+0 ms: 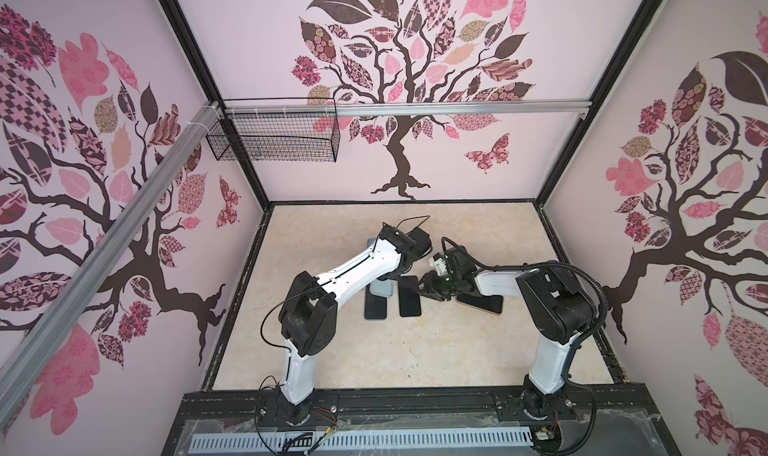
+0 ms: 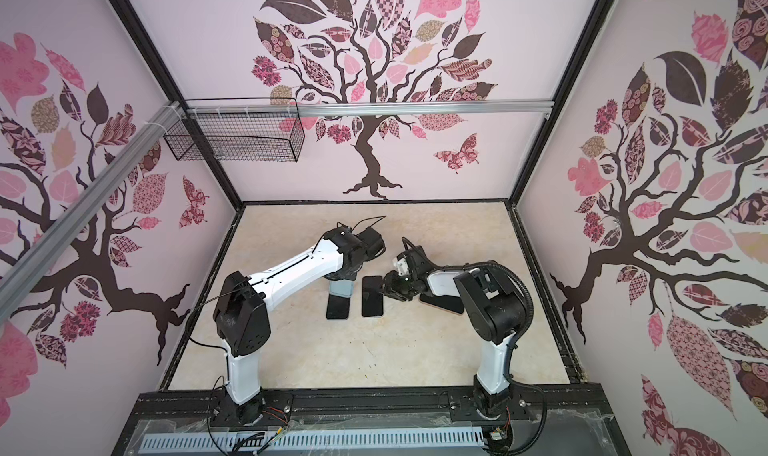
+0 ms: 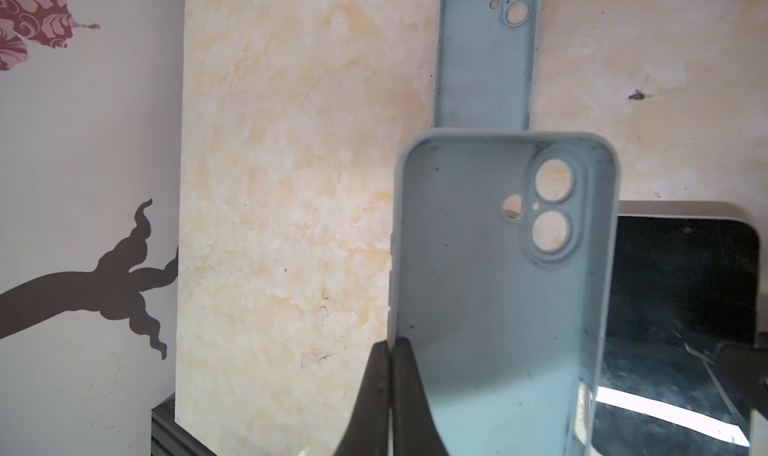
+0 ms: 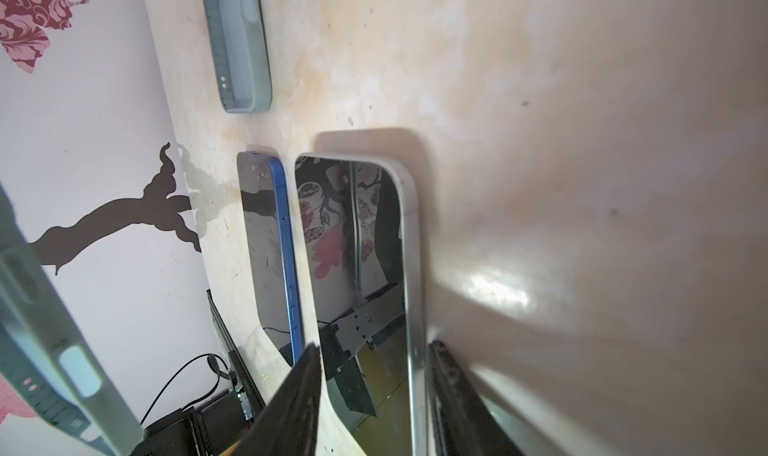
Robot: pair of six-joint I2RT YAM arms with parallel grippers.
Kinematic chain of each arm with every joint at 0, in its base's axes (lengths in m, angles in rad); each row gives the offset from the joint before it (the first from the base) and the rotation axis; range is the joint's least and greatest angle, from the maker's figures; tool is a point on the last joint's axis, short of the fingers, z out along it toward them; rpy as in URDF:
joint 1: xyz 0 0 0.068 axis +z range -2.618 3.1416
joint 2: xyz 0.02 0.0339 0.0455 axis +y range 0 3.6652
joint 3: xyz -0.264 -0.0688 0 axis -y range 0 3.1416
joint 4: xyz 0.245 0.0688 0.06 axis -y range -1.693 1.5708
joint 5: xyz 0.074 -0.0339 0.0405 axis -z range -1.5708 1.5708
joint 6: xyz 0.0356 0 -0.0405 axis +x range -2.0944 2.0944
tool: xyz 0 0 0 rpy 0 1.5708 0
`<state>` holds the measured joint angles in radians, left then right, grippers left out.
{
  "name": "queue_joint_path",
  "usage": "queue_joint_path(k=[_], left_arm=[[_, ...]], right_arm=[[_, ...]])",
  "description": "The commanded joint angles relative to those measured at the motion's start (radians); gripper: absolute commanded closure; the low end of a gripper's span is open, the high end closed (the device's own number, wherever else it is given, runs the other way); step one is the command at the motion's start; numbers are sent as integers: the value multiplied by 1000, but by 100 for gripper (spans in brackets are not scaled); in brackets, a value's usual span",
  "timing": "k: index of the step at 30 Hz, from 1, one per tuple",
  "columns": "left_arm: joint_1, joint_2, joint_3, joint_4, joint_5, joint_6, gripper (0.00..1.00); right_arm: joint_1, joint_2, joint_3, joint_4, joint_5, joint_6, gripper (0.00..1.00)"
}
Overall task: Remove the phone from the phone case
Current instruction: 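Open the right gripper and lift it off the placed phone, then set the pale blue case beside the other case with the left gripper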
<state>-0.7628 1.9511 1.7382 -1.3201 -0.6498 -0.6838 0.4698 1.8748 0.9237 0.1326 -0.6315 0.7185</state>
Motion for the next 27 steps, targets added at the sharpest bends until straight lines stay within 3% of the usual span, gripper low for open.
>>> queue_joint_path(k=[1,12,15,23,27], left_arm=[[9,-35,10,13,-9,-2,100],[26,-29,9,61,25,12,100],[30,-19,18,91,41,26,100],[101,-8,-14,314,183,101,100],[142,21,0,415,266,151,100]], right_arm=[[7,44,-9,-32,-11,8,55],[25,64,3,-12,-38,17,55],[23,36,15,-63,11,-10,56],[-28,-269,-41,-217,264,-117,54],[-65,-419,-98,-258,314,-141,50]])
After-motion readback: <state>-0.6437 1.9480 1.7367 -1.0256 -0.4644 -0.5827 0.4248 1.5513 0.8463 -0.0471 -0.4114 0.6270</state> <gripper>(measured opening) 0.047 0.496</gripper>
